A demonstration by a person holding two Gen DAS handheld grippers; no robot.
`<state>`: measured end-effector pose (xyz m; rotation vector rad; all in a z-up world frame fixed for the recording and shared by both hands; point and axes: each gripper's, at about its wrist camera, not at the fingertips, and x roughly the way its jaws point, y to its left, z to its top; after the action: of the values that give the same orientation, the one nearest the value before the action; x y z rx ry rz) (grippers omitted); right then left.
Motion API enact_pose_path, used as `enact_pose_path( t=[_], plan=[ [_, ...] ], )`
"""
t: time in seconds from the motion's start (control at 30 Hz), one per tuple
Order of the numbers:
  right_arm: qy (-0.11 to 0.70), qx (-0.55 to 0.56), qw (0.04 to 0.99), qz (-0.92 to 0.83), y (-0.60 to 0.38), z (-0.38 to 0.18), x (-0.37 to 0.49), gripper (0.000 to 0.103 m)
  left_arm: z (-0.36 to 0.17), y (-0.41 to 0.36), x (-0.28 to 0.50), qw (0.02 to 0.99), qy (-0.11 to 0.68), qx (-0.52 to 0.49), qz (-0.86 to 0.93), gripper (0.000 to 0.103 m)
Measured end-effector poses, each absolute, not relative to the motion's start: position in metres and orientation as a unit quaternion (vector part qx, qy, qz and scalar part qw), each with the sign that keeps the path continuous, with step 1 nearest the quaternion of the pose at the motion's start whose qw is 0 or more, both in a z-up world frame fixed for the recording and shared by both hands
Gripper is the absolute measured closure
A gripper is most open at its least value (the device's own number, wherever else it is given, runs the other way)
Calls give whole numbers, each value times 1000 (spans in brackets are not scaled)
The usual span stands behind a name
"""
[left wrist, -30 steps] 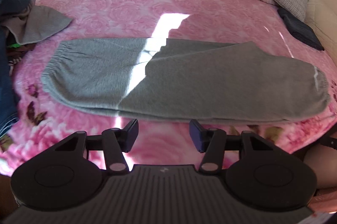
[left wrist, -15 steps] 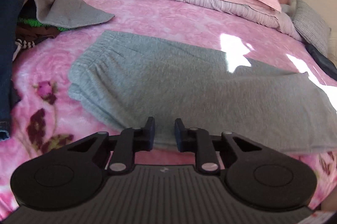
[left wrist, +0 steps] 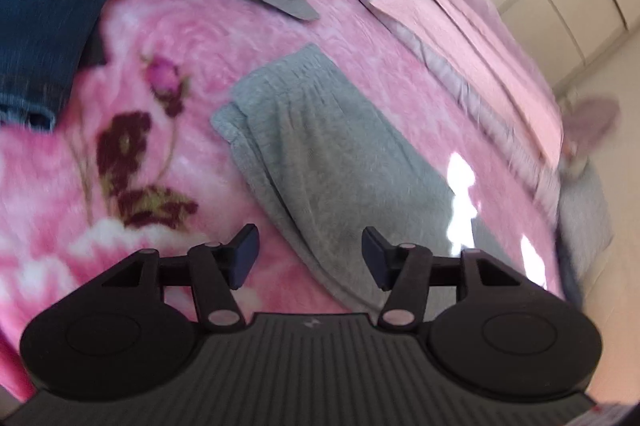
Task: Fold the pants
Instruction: 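Move the left gripper to the stacked leg cuffs and grasp them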
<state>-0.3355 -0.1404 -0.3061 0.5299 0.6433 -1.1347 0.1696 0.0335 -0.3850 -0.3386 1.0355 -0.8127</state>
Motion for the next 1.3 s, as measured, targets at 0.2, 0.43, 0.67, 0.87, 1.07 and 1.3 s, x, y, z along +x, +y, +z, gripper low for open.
enact_pose_path(
  t=[0.2,0.43,0.67,0.87,1.07,1.3],
  plan=[
    [289,277,753,-522,-182,-323,-342,49,-398,32,182,772,467,-241,-359,53],
    [269,295,741,-540,-220,-323,-359,49,-400,24,182,781,451,-242,-357,83],
    [264,301,733,-549,-231,-330,-371,49,-396,17,172,818,432,-166,-341,91],
    [250,304,727,-563,-230,-330,-396,49,-336,-35,119,883,274,57,-376,95],
    [222,316,714,-584,-235,-325,-430,49,-277,-109,15,836,82,226,-493,96],
    [212,329,701,-596,-234,-325,-454,49,-323,-176,-120,660,33,340,-669,91]
  ],
)
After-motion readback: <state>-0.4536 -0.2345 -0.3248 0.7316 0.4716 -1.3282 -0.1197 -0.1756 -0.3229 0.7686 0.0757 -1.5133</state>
